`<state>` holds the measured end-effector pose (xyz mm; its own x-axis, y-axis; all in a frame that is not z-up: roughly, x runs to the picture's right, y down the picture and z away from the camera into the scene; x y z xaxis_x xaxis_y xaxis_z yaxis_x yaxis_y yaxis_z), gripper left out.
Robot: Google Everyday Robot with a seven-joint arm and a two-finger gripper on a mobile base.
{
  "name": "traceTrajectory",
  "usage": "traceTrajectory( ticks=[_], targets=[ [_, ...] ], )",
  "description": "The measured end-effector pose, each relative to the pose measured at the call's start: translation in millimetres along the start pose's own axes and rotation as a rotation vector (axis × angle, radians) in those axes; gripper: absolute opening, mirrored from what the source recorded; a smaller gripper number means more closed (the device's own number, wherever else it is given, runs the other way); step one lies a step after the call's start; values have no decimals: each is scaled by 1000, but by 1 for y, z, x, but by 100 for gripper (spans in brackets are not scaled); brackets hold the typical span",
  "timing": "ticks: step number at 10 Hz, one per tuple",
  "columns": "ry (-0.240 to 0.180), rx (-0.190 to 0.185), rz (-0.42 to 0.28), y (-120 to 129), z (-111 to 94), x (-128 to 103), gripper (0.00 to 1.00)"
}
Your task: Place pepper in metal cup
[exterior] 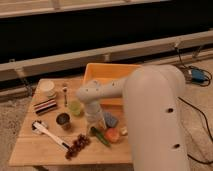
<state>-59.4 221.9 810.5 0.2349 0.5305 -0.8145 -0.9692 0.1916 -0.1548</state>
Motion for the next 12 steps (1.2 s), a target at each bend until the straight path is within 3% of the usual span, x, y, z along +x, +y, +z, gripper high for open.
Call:
traceTrajectory(
  ticks=[2, 5, 7, 12],
  targets=[
    [19, 12, -7, 1, 5, 0, 58],
    [65, 13, -5, -2, 9, -1, 26],
    [79, 6, 0, -3, 8, -1, 11],
    [32, 5, 37, -5, -26, -1, 10]
  ],
)
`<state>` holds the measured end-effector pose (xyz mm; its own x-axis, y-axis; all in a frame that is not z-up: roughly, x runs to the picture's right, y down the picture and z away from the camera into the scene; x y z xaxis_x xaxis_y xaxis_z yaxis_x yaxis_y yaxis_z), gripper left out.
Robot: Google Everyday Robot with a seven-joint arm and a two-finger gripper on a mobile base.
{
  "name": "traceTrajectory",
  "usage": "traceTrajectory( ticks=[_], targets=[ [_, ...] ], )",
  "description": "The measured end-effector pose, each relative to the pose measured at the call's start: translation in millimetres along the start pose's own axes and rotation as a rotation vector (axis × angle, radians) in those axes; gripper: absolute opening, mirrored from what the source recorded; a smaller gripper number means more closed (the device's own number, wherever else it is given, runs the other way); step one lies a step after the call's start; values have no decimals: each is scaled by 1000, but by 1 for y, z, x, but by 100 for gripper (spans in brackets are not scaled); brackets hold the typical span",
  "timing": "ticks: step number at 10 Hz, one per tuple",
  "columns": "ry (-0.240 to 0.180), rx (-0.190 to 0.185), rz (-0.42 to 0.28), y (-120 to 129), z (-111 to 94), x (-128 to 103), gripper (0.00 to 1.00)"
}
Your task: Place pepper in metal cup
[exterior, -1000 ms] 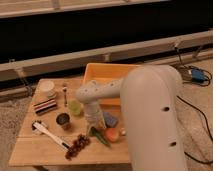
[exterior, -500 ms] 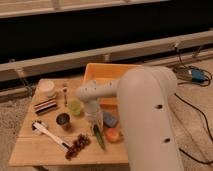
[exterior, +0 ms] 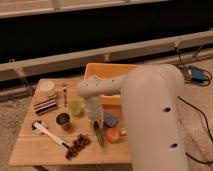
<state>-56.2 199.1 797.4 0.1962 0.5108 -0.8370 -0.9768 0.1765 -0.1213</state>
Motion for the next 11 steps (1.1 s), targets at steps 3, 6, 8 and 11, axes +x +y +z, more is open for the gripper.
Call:
traceTrajectory(
  ticks=[3, 6, 8, 11],
  targets=[
    [-43, 7, -19, 13, -28, -7, 10],
    [-95, 15, -92, 48, -63, -23, 10],
    [-132, 22, -146, 71, -82, -33, 10],
    [-190, 27, -216, 98, -108, -41, 10]
  ],
)
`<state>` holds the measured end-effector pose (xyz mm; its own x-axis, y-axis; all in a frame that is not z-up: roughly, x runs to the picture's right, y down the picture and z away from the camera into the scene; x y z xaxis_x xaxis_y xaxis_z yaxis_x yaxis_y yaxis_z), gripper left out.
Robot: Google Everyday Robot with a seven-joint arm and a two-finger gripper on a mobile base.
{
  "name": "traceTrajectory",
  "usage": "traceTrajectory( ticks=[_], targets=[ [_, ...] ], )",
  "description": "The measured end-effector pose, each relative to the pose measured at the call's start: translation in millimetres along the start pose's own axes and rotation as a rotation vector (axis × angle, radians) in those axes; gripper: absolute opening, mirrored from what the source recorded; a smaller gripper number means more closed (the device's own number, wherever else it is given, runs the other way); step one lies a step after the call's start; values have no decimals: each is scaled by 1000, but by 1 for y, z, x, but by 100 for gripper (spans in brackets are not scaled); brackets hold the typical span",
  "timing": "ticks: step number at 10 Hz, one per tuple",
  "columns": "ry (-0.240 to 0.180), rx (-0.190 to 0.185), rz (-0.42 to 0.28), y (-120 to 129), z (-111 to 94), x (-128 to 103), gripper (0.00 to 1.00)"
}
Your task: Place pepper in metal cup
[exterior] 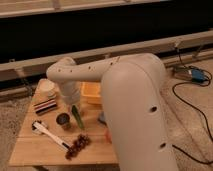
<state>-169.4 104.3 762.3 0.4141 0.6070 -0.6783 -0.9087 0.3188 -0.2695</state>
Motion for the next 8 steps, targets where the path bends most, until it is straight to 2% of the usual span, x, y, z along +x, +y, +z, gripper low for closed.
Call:
traceTrajectory(
  ticks=[3, 8],
  targets=[
    [-49, -4, -58, 20, -17, -17, 10],
    [-62, -29, -123, 39, -14, -31, 10]
  ],
)
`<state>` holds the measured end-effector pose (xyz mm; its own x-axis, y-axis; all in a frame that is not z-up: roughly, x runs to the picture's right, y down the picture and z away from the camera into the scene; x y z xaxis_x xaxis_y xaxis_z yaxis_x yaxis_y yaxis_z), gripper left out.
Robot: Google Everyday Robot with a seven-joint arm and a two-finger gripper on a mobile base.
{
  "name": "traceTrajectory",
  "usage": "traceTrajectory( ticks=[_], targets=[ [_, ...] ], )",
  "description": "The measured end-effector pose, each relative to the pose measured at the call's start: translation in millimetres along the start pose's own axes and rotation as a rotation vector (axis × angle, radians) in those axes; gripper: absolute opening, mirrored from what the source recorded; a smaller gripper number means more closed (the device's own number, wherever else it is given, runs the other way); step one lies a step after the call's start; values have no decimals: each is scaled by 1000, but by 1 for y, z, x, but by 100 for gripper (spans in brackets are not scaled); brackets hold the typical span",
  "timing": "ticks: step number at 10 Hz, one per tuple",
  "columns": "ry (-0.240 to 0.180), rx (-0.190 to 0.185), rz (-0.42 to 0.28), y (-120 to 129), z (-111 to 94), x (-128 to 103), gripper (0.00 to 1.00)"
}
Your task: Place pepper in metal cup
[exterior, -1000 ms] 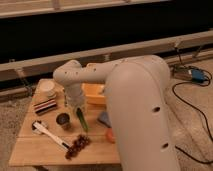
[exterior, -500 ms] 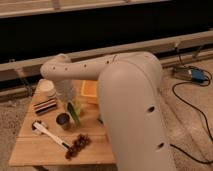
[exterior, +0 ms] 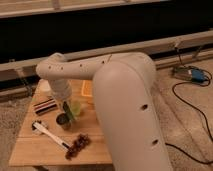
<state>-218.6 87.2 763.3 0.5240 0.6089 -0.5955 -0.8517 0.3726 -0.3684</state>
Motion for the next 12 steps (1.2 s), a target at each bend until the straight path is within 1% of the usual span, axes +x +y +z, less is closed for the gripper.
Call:
traceTrajectory(
  ticks=[3, 6, 7, 8, 9, 12],
  targets=[
    [3, -23, -43, 15, 6, -9, 10],
    [-15, -42, -76, 27, 4, -18, 10],
    [-23, -50, -90, 33, 2, -23, 12],
    [-22, -58, -105, 39, 3, -24, 21],
    [-13, -63, -116, 42, 5, -23, 31],
    [32, -61, -122, 40, 18, -12, 61]
  ],
)
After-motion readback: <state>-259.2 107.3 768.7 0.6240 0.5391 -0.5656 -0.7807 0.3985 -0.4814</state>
